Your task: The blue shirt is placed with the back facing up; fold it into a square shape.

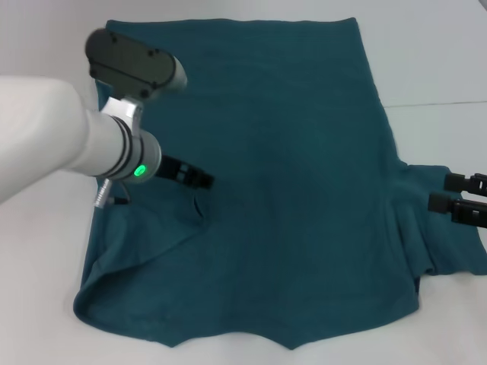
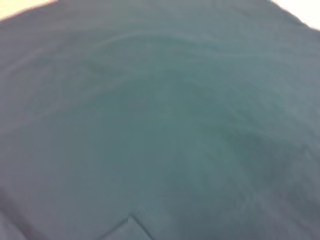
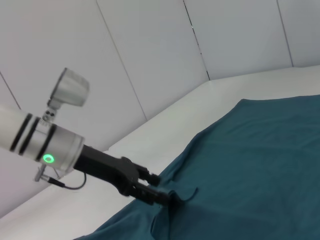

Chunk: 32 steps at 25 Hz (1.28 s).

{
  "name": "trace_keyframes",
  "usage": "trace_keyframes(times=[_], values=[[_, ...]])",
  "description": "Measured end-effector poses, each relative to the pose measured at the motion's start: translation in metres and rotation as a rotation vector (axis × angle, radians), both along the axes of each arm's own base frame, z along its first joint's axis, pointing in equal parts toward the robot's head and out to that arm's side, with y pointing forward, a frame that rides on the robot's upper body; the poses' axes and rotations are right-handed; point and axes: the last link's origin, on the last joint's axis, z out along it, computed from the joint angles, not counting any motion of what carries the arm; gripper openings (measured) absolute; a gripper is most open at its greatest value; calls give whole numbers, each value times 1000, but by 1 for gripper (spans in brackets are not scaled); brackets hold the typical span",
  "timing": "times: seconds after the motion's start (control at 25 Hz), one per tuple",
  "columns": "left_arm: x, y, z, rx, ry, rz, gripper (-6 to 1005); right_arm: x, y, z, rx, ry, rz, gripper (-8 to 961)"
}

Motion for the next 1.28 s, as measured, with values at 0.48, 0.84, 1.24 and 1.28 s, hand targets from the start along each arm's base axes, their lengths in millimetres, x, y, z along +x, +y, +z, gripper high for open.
trace_keyframes(times=[0.48,0.84,1.24,1.28], values=[[-30,1,28,108,-41,38,842,-4,4,0,2,4,10,764],[-35,12,1,119,-6,-2,846,-6,4,-2,-2,16,17,765],[-33,13,-21,103,39,-57,845,-9,6,-3,-2,22,24,764],[-33,14,-21,107,34,-56,845,-9,6,-3,-2,22,24,764]])
